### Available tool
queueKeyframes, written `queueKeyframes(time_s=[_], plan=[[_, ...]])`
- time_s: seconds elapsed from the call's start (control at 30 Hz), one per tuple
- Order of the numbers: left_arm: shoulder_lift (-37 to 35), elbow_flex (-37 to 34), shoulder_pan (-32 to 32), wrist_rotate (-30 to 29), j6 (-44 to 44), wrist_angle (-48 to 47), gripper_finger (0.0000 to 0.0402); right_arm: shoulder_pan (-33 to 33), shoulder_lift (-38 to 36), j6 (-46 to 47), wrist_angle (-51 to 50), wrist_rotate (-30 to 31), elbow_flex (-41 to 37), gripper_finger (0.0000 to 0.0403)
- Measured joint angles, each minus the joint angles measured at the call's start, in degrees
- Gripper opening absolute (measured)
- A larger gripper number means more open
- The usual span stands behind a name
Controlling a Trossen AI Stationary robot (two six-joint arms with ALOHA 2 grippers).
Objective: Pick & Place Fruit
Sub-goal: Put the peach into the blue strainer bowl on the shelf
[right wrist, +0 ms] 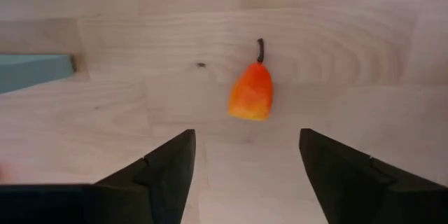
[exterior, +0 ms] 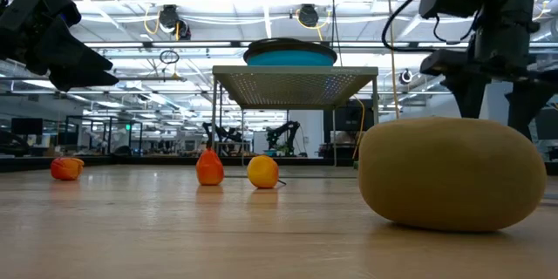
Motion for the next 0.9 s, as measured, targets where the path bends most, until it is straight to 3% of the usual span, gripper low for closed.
queueKeyframes(time_s=[0.9], plan=[[0.02,0.0,0.0,0.02,-0.57,0.02,0.0269,-4.5,0.0,-0.66,16.18,-0.97,-12.03,0.0242]])
